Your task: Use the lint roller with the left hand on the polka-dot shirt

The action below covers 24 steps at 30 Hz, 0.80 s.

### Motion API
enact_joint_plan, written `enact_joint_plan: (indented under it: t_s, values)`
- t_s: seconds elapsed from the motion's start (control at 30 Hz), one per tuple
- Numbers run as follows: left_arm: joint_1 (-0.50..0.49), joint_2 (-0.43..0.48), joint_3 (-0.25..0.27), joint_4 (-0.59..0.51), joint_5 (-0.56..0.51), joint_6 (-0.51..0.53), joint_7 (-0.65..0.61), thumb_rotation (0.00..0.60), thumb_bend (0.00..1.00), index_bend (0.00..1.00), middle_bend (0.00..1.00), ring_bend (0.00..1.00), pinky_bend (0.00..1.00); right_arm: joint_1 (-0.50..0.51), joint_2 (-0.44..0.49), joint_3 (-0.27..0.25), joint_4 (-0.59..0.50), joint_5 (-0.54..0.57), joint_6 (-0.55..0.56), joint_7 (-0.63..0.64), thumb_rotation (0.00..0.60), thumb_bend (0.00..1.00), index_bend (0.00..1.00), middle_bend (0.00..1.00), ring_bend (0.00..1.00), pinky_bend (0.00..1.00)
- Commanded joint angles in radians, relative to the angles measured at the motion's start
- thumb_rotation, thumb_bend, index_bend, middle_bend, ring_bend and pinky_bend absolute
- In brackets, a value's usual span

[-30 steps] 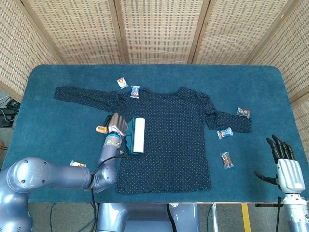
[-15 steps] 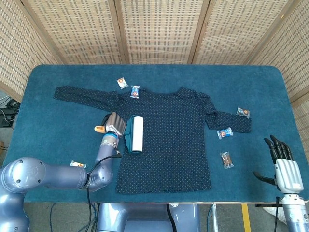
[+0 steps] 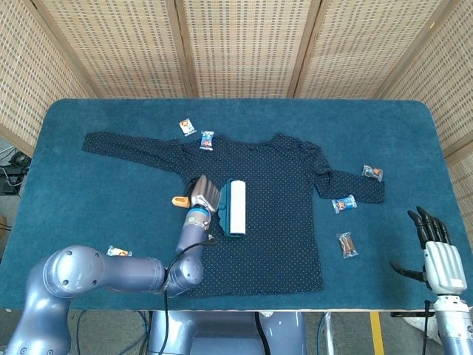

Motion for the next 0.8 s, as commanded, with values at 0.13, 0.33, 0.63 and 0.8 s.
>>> enact_joint_plan:
  t_s: [0.13, 0.33, 0.63, 0.8]
  values:
    - [-0.049, -0.078, -0.052, 0.079, -0.046, -0.001, 0.055, 0.6, 0.9, 0.91, 0.9, 0.78, 0.73, 0.0, 0.002, 0.002, 0.007, 0.005, -0.004, 0.015, 0.6, 0.03, 0.0, 0.0, 0.0, 0.0]
    - [-0.043, -0.08, -0.061, 0.073, -0.043, 0.015, 0.066, 0.6, 0.9, 0.91, 0.9, 0.78, 0.73, -0.001, 0.003, 0.001, 0.006, 0.002, -0.001, 0.015, 0.6, 0.03, 0.0, 0.0, 0.0, 0.0]
    - [0.023, 0.001, -0.021, -0.026, -0.011, 0.047, 0.046, 0.6, 0.9, 0.91, 0.9, 0.78, 0.73, -0.003, 0.002, -0.003, -0.001, -0.007, 0.008, -0.001, 0.6, 0.03, 0.0, 0.0, 0.0, 0.0]
    - [0.064, 0.055, 0.006, -0.085, 0.011, 0.054, 0.019, 0.6, 0.9, 0.91, 0.9, 0.78, 0.73, -0.004, 0.0, -0.005, -0.008, -0.016, 0.017, -0.014, 0.6, 0.03, 0.0, 0.0, 0.0, 0.0]
